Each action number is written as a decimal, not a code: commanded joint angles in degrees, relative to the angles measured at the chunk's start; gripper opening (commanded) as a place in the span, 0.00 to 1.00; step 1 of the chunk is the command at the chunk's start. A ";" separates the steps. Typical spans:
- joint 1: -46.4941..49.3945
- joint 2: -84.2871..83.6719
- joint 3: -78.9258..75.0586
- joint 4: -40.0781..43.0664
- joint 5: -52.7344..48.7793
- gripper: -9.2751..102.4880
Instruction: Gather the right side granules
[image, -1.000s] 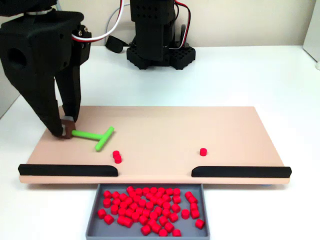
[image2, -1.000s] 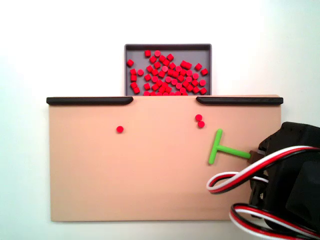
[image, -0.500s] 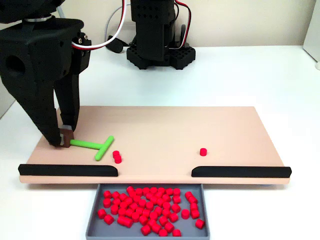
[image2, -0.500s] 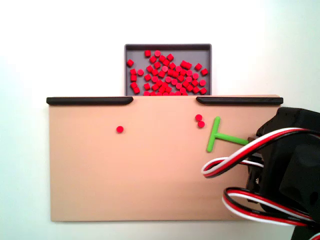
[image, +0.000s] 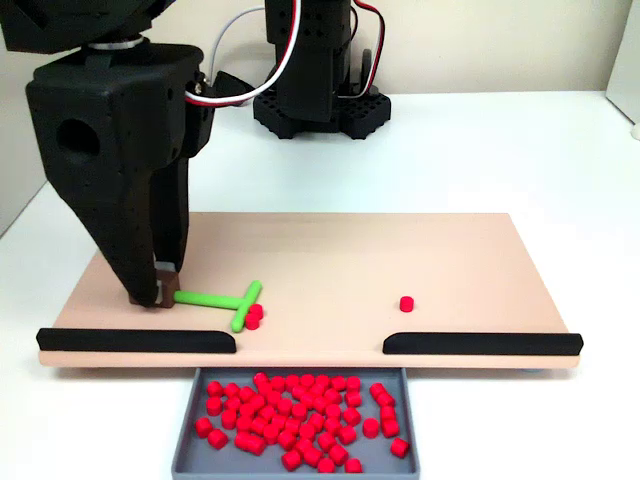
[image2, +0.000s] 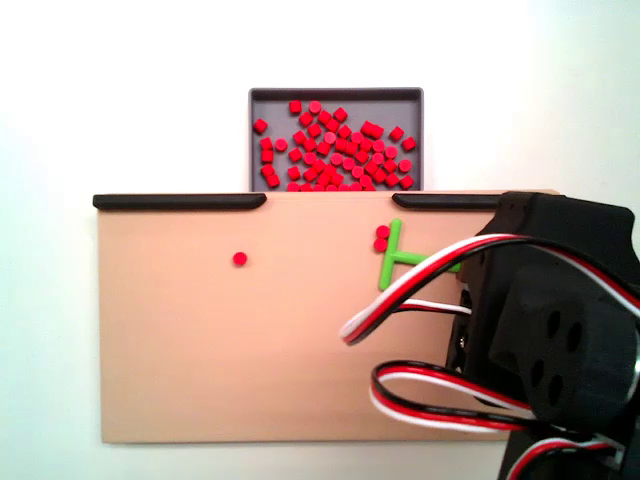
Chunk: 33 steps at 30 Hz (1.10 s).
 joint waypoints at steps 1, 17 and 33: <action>-1.85 -0.62 0.35 0.44 -9.05 0.08; -6.33 -0.88 0.35 0.44 -3.52 0.08; 0.79 9.49 1.23 4.22 16.61 0.08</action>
